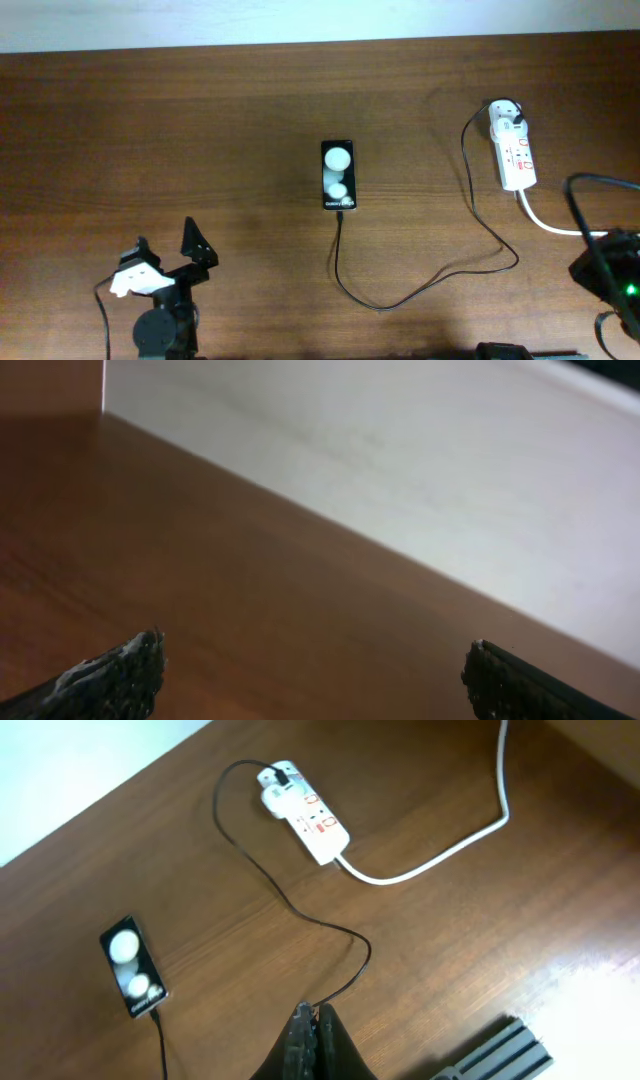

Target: Plug charger to phone and switch on socket

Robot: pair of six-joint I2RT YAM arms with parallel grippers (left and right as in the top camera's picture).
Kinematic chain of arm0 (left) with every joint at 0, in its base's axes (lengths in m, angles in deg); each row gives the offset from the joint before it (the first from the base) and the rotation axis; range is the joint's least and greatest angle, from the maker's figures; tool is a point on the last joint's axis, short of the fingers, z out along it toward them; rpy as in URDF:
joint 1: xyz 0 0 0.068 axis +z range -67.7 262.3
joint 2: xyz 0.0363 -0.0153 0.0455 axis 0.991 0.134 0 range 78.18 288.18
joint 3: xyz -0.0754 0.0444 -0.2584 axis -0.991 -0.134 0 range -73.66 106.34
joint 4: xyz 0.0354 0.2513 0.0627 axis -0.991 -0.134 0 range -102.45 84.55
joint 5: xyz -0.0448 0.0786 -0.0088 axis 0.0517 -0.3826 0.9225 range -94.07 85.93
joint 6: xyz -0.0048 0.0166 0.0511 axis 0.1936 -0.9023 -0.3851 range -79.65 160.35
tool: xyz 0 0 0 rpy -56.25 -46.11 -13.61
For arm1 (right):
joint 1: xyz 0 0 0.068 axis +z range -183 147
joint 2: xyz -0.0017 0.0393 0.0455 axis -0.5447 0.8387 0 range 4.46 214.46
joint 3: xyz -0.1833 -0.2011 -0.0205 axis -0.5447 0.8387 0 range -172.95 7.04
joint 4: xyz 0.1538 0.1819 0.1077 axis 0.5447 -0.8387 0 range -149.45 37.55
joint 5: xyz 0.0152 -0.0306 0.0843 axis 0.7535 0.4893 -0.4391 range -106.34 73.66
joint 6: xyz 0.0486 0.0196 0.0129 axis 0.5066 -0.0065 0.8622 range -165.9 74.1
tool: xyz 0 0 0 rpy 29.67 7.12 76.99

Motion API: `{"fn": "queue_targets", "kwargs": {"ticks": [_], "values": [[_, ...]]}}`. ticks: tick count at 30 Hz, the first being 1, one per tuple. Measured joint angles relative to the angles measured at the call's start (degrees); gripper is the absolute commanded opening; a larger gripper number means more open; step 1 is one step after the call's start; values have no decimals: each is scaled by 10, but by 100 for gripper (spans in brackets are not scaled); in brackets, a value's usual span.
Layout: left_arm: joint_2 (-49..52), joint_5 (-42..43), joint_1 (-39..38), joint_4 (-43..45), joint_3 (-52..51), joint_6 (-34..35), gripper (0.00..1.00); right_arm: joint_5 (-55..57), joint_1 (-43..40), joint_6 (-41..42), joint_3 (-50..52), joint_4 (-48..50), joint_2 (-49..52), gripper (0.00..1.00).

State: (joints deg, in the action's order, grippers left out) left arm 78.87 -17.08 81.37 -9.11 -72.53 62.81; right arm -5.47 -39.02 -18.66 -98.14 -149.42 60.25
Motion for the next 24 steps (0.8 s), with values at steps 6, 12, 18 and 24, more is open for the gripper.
{"fn": "queue_targets", "kwargs": {"ticks": [6,12,18,24], "values": [[3,7,0,0,-2,-5,99,0,6,-8,0,0,-40,4],[3,8,0,0,-2,-6,99,-9,7,-10,0,0,-57,4],[3,9,3,0,-2,-6,99,-16,8,-19,0,0,-71,4],[3,9,26,0,-2,-6,99,-28,8,-24,0,0,-74,4]]}}
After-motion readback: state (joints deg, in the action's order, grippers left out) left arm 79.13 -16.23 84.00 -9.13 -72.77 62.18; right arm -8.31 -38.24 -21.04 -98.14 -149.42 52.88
